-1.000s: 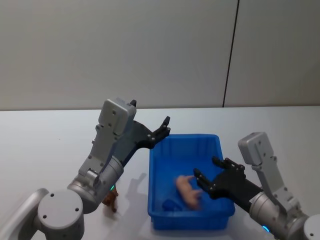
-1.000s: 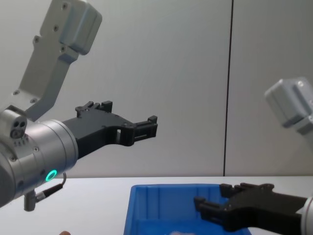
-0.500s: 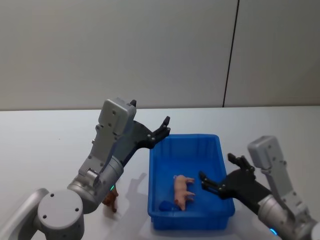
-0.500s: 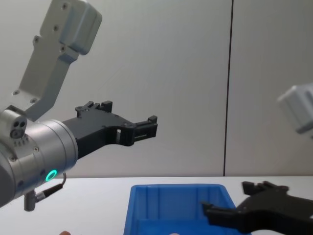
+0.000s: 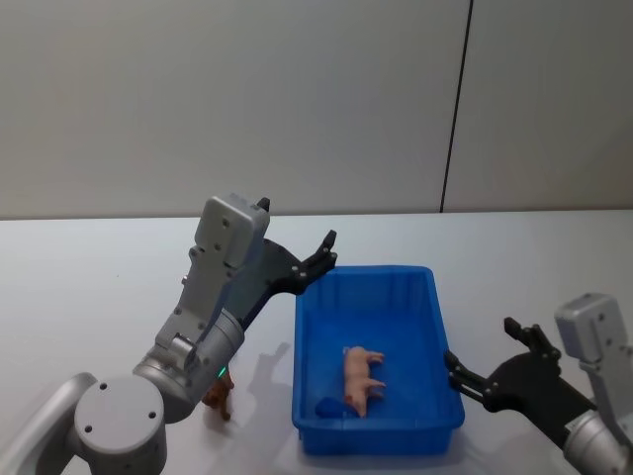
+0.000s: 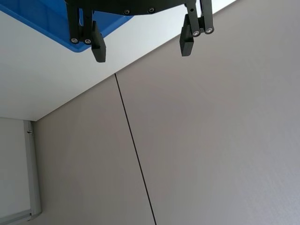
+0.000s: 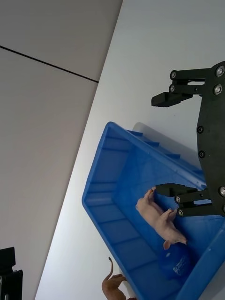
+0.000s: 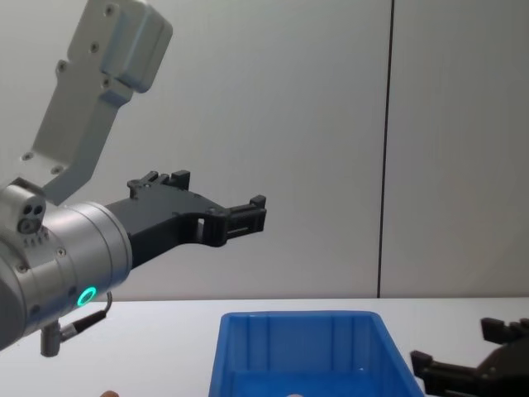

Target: Pick up the two dolls from the table and place them into the box.

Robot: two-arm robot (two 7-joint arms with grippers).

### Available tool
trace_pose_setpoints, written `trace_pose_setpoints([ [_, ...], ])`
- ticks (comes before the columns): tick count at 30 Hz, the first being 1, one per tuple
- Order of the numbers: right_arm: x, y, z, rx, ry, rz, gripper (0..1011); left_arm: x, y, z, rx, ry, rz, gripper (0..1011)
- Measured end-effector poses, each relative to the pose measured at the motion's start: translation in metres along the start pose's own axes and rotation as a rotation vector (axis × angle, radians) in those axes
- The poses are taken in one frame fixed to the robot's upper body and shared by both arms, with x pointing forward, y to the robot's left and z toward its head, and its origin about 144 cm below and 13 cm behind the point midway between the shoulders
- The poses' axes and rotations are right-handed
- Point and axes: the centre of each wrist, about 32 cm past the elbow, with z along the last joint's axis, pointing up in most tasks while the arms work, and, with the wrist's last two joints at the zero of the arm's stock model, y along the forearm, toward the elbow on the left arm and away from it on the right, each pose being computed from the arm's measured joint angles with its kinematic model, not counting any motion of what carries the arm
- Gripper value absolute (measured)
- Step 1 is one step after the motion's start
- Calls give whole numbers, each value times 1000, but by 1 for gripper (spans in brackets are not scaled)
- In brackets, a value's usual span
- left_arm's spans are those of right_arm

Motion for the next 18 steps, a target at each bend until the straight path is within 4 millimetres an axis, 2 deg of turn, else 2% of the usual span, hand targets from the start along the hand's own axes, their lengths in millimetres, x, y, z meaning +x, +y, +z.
trace_pose_setpoints([
  [10,5,-12,-4,-1,0,-21,1001,0,4,0,11,-7,13,1000],
  [18,7,-16,-6,-1,1,-27,1001,0,20,-2,56,-11,74,1000],
])
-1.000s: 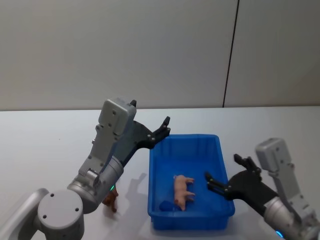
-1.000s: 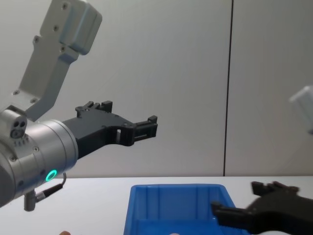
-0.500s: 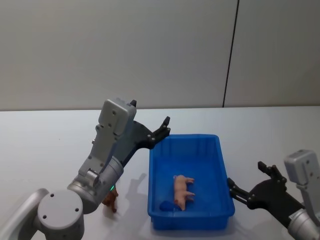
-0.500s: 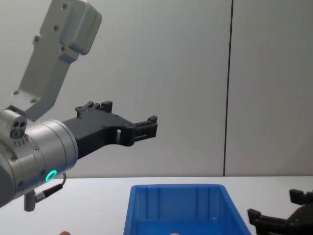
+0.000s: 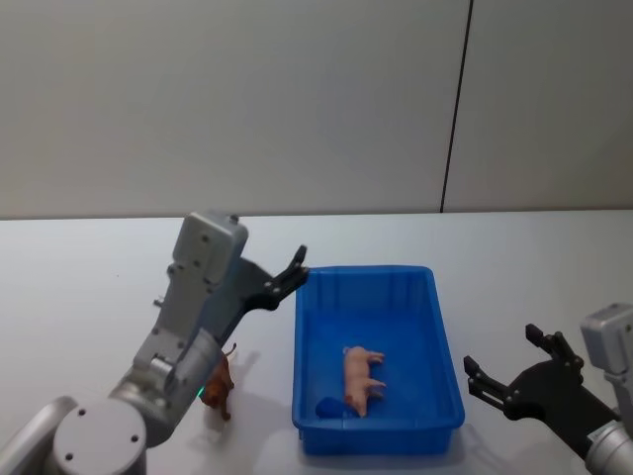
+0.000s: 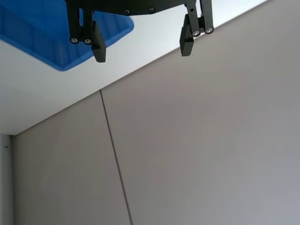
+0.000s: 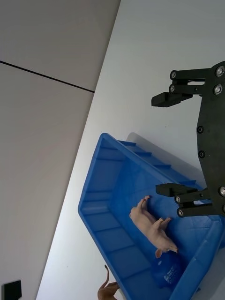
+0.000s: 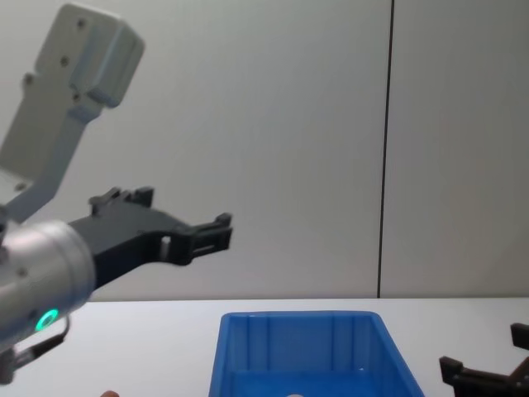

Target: Pick up the two dolls from the table and place them into the box.

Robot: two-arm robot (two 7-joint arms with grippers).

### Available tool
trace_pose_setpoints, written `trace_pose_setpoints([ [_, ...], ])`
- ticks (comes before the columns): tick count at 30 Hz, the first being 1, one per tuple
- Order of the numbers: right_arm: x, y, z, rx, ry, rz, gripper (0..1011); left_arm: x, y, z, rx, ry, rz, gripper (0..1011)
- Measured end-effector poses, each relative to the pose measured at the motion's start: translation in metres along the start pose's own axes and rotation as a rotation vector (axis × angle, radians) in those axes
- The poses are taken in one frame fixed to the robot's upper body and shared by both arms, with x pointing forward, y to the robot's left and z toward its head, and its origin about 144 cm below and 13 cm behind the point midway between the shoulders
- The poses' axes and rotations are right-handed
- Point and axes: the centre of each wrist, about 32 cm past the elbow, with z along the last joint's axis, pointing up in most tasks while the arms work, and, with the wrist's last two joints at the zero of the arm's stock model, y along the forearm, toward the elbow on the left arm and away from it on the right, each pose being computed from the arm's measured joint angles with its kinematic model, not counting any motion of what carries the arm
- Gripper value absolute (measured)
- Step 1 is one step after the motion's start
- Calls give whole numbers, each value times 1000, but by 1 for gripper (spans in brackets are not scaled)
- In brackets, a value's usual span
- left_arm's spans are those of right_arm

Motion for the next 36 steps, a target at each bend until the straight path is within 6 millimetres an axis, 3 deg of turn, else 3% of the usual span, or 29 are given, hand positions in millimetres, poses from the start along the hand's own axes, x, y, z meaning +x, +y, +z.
trace_pose_setpoints([
  [18,2,-4,-1,-1,0,-6,1001,-4,54,-18,174,67,97,1000],
  [36,2,-5,-1,0,0,-8,1001,-6,82,-43,290,124,62,1000],
])
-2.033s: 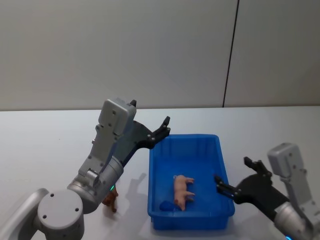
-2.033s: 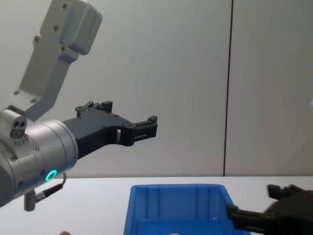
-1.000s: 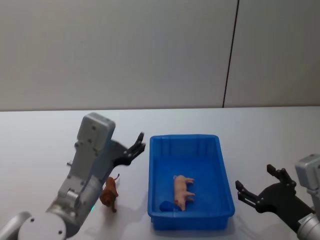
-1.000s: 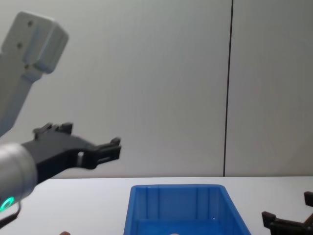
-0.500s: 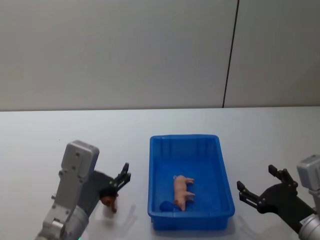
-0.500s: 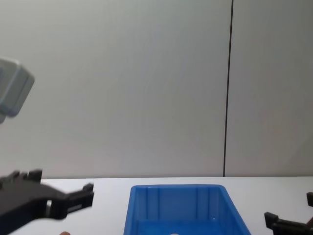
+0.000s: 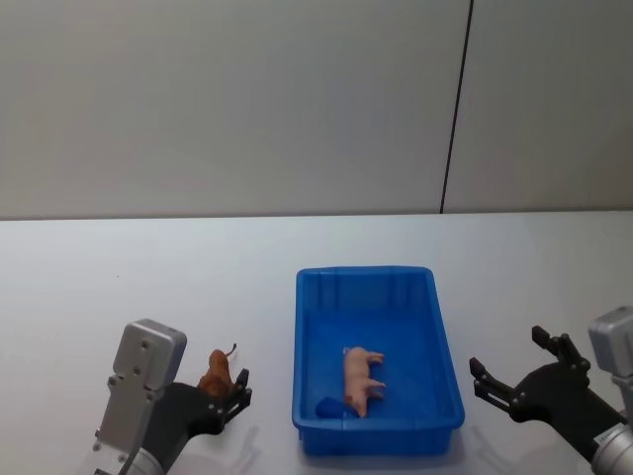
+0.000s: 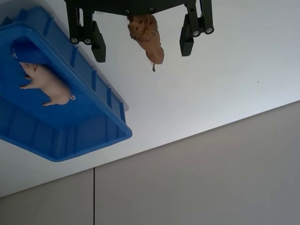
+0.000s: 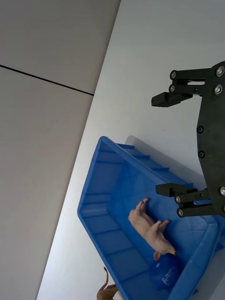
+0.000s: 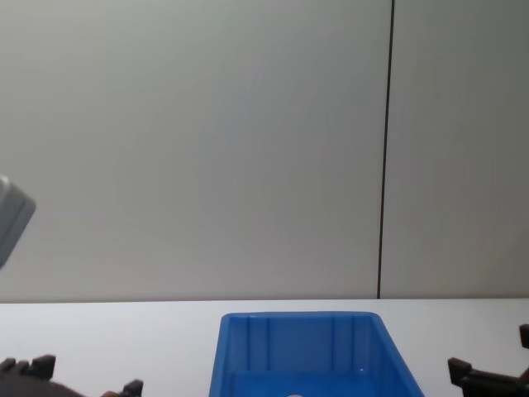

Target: Pick up the two dolls from the table and place them into the box.

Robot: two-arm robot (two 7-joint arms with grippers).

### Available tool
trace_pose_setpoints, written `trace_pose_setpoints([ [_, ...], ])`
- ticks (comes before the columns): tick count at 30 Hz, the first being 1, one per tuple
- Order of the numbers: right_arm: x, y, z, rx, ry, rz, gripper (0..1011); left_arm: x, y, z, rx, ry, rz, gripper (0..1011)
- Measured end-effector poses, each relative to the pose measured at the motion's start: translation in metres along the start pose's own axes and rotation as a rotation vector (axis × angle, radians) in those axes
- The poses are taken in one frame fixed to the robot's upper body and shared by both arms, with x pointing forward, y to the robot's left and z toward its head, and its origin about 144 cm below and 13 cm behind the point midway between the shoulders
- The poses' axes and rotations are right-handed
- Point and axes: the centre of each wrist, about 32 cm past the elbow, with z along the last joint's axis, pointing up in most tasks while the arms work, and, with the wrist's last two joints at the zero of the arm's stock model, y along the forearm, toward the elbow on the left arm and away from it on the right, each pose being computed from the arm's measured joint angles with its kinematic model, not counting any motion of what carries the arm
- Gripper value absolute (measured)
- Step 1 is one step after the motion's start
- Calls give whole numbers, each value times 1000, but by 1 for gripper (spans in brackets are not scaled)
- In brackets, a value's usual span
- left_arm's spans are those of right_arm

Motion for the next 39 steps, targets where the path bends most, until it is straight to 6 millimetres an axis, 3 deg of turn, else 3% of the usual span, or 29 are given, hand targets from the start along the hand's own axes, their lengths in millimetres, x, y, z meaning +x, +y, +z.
trace_pose_setpoints([
  [17,0,0,0,-1,0,0,1001,9,-13,-12,33,1,-37,999],
  [24,0,0,0,-1,0,0,1001,12,-23,-14,47,-11,-49,867],
  [36,0,0,0,-1,0,0,1001,16,-34,-17,98,-39,-61,474],
  [39,0,0,0,-1,0,0,1001,17,-35,-17,105,-44,-63,427],
])
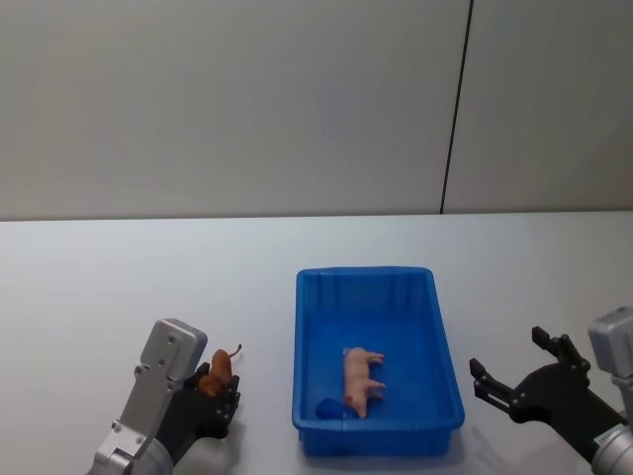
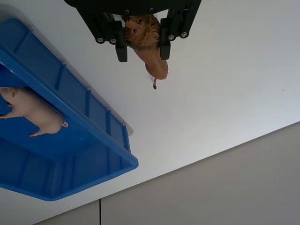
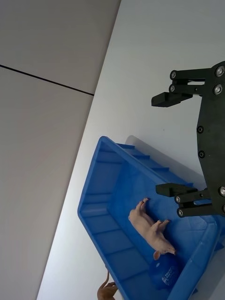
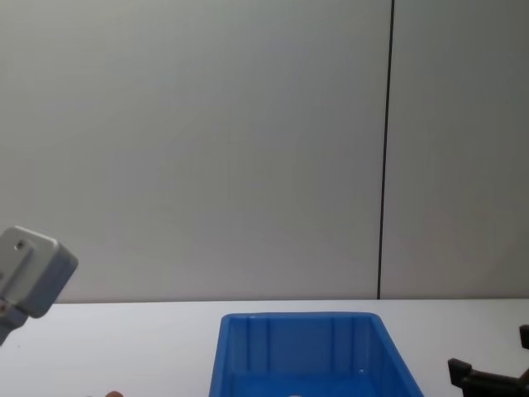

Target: Pick up the two dolls from the table and place them into the box.

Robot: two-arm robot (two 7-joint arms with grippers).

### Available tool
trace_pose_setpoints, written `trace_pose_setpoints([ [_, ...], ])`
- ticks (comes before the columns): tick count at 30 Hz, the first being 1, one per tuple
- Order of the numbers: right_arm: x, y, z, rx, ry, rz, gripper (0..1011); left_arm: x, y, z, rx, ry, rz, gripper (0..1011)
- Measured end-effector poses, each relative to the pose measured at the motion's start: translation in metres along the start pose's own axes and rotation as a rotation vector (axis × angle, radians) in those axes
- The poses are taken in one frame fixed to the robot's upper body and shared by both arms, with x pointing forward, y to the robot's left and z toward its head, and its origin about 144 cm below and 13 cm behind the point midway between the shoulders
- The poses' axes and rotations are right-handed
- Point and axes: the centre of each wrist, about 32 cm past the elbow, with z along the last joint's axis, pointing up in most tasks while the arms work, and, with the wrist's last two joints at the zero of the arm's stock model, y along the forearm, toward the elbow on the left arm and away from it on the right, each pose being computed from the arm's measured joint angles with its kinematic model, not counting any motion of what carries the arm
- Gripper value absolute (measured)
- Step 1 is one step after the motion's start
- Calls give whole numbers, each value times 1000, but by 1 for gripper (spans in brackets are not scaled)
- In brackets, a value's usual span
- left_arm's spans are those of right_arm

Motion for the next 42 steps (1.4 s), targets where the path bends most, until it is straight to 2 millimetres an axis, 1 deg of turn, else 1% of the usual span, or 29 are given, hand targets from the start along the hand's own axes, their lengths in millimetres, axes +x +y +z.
trace_pose_setpoints([
  [14,0,0,0,0,0,0,1001,0,-4,2,28,-17,-4,415],
  [21,0,0,0,0,0,0,1001,0,-4,7,12,-42,0,415],
  [30,0,0,0,0,0,0,1001,2,-6,29,-81,-90,6,414],
  [42,0,0,0,0,0,0,1001,3,-13,75,-251,-168,-15,414],
])
